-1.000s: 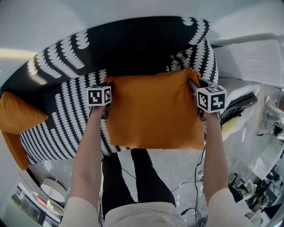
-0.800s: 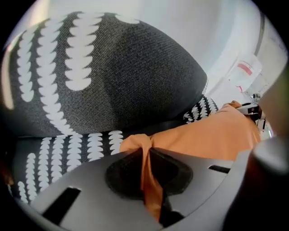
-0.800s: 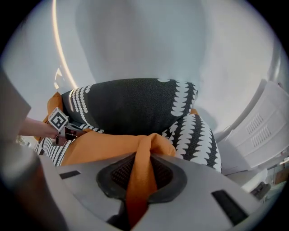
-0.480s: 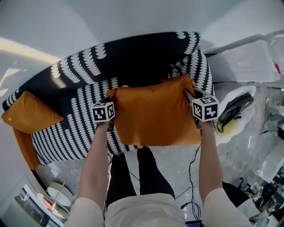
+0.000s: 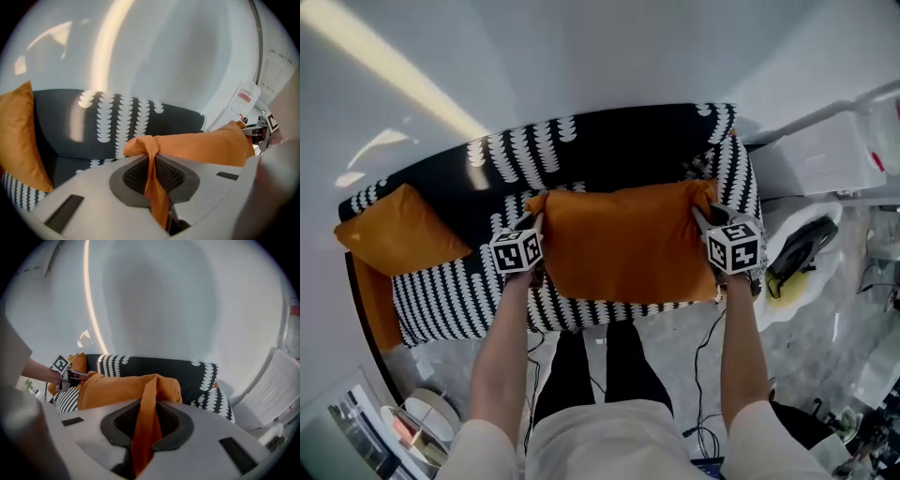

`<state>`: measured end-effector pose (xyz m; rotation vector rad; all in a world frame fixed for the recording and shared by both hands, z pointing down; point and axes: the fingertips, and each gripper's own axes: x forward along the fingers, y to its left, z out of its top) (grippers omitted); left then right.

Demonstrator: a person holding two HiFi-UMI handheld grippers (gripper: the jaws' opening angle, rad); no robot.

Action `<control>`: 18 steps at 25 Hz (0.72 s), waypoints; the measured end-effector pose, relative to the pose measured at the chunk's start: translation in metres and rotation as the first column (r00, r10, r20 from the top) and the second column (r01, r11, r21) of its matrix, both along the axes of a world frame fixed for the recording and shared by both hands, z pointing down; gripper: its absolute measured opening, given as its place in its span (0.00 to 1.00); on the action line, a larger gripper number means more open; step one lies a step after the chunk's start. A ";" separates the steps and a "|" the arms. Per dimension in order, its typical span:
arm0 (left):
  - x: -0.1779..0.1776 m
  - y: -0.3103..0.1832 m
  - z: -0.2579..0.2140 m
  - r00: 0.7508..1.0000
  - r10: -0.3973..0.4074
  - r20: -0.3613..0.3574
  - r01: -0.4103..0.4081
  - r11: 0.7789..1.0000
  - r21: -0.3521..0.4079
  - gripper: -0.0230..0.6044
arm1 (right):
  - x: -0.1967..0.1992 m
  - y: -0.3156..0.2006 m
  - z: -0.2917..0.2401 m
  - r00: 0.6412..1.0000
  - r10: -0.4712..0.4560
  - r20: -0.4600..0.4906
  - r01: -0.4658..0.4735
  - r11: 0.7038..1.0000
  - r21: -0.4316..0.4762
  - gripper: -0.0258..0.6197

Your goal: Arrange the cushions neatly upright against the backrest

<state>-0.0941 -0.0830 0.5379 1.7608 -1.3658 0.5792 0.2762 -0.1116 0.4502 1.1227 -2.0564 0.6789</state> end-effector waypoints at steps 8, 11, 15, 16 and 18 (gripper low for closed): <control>-0.064 0.018 -0.055 0.996 -0.090 -0.010 0.091 0.985 0.144 0.11 | -0.057 -0.005 -0.020 0.986 -0.162 0.034 0.149 0.961 0.231 0.14; -0.074 0.015 -0.066 0.994 -0.104 -0.021 0.106 0.977 0.186 0.11 | -0.064 -0.017 -0.009 0.987 -0.151 0.061 0.133 0.962 0.237 0.14; -0.086 -0.001 -0.083 0.992 -0.124 -0.024 0.126 0.963 0.240 0.11 | -0.075 -0.039 -0.010 0.985 -0.151 0.084 0.124 0.956 0.265 0.14; -0.090 -0.006 -0.087 0.991 -0.130 -0.024 0.132 0.958 0.253 0.11 | -0.078 -0.045 -0.012 0.984 -0.153 0.091 0.123 0.953 0.276 0.14; -0.097 -0.016 -0.097 0.990 -0.142 -0.021 0.143 0.950 0.279 0.11 | -0.086 -0.057 -0.017 0.982 -0.157 0.105 0.119 0.947 0.299 0.14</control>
